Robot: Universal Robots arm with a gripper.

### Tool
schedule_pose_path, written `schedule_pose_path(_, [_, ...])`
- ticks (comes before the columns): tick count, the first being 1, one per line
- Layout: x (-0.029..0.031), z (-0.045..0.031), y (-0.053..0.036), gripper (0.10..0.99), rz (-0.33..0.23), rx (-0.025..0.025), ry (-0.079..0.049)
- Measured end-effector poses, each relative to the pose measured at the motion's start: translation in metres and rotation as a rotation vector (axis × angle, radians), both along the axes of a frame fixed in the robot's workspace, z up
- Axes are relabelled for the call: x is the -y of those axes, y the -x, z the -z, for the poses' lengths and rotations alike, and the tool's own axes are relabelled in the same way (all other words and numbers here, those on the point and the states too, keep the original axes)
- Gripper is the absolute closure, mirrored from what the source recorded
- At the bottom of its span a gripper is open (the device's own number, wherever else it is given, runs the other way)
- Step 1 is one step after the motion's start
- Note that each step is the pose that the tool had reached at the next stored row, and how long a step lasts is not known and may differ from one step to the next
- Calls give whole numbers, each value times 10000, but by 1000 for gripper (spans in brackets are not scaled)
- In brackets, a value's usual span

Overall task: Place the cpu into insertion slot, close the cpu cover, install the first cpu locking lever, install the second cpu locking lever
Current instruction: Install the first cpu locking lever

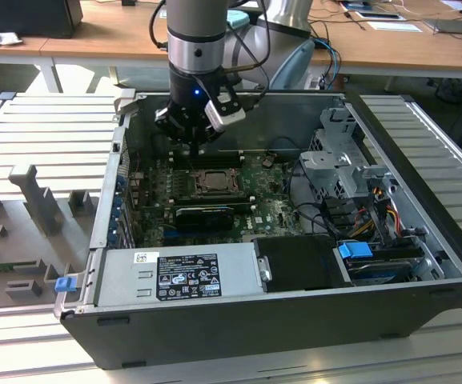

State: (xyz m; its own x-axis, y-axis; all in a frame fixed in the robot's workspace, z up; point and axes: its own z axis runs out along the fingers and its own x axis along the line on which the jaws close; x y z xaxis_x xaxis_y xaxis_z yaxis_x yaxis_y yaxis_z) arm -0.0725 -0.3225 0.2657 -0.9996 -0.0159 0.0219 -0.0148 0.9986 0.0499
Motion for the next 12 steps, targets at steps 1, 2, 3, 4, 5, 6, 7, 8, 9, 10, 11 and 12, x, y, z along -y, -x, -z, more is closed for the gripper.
schedule_pose_path(1, [0,2,12,980,-1,0,0])
schedule_pose_path(2, [0,5,29,980,0,2,-1])
schedule_pose_path(3, [0,6,43,980,0,2,-1])
schedule_pose_path(4, [0,7,56,980,1,2,-1])
schedule_pose_path(5, [0,8,68,980,1,2,-1])
schedule_pose_path(6, [-1,11,82,980,1,3,-2])
schedule_pose_path(7, [0,12,89,980,0,3,-2])
schedule_pose_path(8, [0,13,94,980,0,2,-1])
schedule_pose_path(9, [0,14,107,980,0,3,-1])
schedule_pose_path(10, [0,15,119,980,0,3,-1])
schedule_pose_path(11, [0,15,128,980,1,4,-1])
schedule_pose_path(12, [0,15,129,980,-1,3,-1])
